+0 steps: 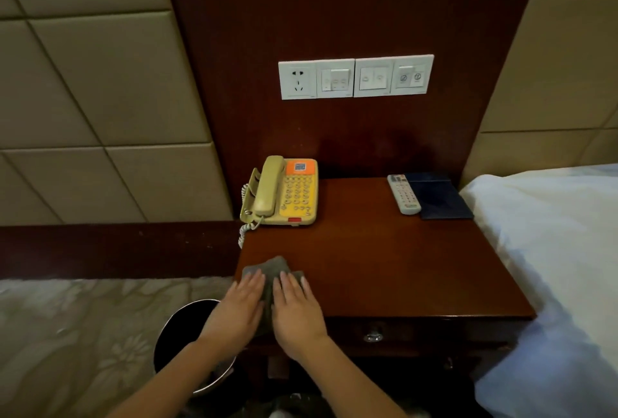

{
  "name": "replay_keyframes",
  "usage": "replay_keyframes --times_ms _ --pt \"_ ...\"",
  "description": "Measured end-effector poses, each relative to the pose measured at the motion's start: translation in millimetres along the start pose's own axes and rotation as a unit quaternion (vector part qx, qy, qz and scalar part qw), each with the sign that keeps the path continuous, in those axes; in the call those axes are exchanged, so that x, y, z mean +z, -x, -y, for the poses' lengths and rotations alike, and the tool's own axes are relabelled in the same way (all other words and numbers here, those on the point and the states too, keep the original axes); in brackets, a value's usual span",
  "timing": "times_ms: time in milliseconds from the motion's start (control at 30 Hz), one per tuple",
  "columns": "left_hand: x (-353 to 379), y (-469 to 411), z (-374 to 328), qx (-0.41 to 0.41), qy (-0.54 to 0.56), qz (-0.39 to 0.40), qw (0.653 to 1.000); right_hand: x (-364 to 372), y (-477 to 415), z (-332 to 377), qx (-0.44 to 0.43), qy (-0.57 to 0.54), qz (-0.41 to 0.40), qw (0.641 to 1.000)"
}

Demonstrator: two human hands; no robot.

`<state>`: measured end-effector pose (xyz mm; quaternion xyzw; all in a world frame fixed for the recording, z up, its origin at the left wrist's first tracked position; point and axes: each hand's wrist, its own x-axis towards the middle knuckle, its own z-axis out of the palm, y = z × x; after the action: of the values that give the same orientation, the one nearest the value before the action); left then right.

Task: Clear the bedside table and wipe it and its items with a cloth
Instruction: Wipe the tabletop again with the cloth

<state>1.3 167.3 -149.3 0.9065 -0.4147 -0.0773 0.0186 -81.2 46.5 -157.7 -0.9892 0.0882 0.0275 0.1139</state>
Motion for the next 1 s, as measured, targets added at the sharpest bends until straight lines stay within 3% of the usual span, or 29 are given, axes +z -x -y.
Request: replay_keyframes --times_ms 267,433,700,833,1000 --pt "12 -57 -56 -0.002 0.005 0.004 1.0 -3 -4 -71 0.045 0.029 -0.009 0.999" --pt "12 -120 -169 0.051 -0.023 0.007 0.998 -35 26 -184 0.131 0.014 0.021 0.991" --pt "19 -188 -320 0.158 -0.059 0.017 0.986 -52 86 -314 0.287 0.031 -0.011 0.957" --pt "19 -198 -340 0.199 -0.057 0.017 0.978 -50 98 -329 0.312 0.08 -0.028 0.946" --pt "19 -195 -310 0.218 -0.085 0.023 0.972 -53 84 -302 0.332 0.087 -0.001 0.939"
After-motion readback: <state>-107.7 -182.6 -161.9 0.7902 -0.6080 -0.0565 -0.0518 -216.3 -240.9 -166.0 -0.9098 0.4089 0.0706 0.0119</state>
